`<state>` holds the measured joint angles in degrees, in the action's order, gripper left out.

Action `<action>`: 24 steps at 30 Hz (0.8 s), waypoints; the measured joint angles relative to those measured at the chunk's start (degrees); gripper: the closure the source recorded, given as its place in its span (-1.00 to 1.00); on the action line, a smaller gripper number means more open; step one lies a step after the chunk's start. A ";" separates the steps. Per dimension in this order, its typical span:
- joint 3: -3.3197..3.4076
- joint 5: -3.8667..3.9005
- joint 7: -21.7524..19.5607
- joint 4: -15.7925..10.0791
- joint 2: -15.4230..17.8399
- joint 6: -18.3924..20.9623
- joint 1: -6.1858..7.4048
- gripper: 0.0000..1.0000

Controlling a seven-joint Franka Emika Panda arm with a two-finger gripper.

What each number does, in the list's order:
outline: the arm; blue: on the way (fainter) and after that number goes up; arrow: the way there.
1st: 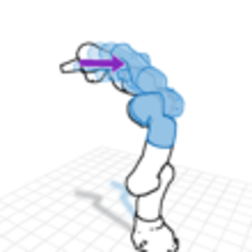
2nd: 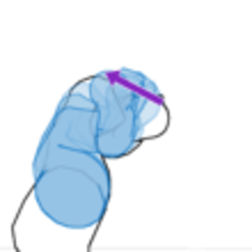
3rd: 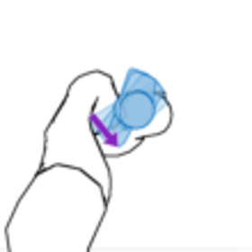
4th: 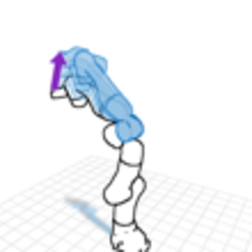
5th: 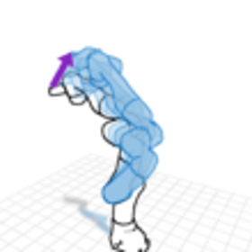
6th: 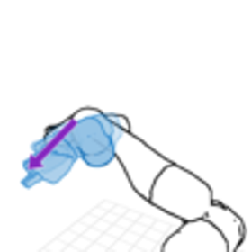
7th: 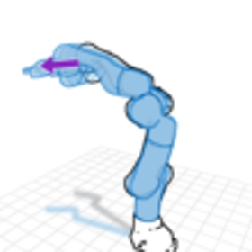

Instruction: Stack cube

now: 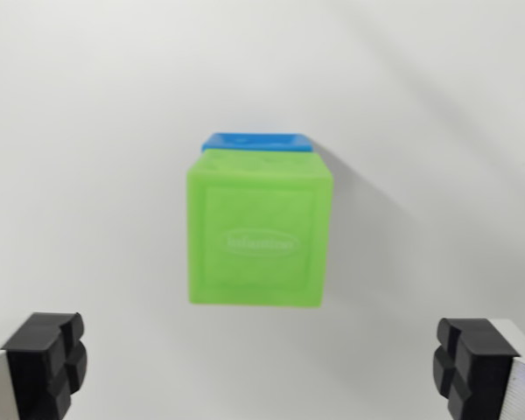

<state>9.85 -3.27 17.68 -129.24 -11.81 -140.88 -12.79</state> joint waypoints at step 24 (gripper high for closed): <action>0.08 2.60 -1.82 4.43 9.52 13.71 0.00 -1.00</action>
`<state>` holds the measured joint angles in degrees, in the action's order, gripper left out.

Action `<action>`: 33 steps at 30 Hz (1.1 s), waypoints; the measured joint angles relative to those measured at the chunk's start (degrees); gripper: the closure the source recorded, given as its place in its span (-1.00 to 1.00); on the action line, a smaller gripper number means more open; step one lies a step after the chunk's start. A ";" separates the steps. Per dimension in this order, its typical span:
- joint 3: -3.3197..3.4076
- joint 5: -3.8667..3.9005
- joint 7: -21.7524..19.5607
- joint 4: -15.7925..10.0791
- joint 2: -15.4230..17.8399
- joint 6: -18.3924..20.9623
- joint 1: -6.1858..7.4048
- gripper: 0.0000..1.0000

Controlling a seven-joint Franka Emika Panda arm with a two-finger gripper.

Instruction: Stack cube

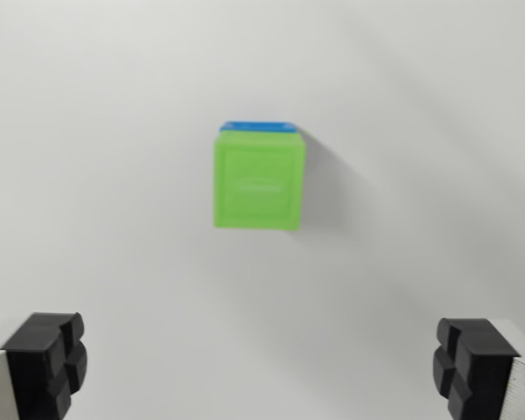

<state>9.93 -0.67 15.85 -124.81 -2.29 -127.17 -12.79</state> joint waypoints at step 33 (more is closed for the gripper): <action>-0.05 0.89 -0.70 8.05 5.08 13.00 0.00 -1.00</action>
